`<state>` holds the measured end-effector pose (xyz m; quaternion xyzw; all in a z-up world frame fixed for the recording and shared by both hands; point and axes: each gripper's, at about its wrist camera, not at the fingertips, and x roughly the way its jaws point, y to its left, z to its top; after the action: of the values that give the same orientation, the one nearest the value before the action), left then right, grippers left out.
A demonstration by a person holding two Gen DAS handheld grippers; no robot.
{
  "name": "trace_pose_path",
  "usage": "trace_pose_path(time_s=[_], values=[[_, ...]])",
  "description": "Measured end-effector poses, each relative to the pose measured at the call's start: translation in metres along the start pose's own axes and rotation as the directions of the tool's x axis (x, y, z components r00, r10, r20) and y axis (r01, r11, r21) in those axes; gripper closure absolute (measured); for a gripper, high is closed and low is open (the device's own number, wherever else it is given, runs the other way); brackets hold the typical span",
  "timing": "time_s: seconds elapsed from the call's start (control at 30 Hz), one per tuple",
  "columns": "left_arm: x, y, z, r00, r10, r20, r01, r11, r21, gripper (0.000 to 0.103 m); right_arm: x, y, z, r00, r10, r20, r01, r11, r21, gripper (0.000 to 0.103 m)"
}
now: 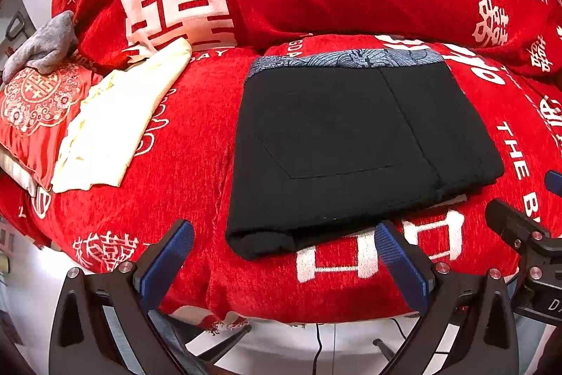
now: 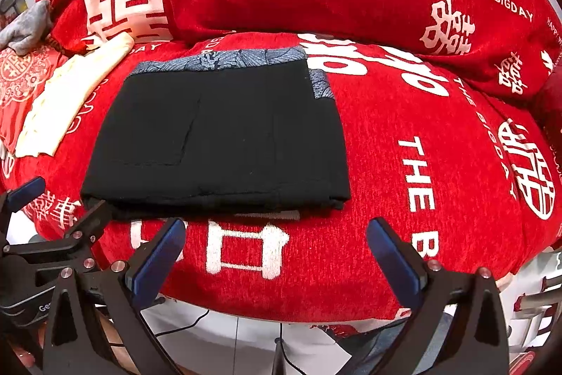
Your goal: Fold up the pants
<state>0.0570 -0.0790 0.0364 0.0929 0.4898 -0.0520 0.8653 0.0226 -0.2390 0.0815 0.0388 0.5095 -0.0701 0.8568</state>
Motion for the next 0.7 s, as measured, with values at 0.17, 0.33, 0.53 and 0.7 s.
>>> trace_pose_path(time_s=[0.17, 0.33, 0.53, 0.7], values=[[0.0002, -0.0006, -0.0006, 1.000, -0.002, 0.000, 0.002, 1.000, 0.002, 0.000, 0.0010, 0.0015, -0.0013, 1.000, 0.001, -0.001, -0.001, 1.000, 0.000, 0.000], [-0.0003, -0.0007, -0.0010, 1.000, -0.010, 0.004, 0.010, 1.000, 0.004, 0.000, 0.0021, 0.0022, -0.0015, 1.000, -0.002, -0.005, 0.002, 1.000, -0.002, 0.000], [-0.0012, 0.0001, -0.0010, 1.000, -0.012, 0.014, 0.012, 1.000, 0.006, 0.000, 0.0028, 0.0020, -0.0020, 1.000, -0.002, -0.007, 0.002, 1.000, -0.004, 0.000], [-0.0037, 0.0002, -0.0012, 0.999, -0.015, 0.033, 0.015, 1.000, 0.003, 0.000, 0.0047, 0.0011, -0.0029, 1.000, -0.001, -0.008, 0.001, 1.000, 0.000, 0.000]])
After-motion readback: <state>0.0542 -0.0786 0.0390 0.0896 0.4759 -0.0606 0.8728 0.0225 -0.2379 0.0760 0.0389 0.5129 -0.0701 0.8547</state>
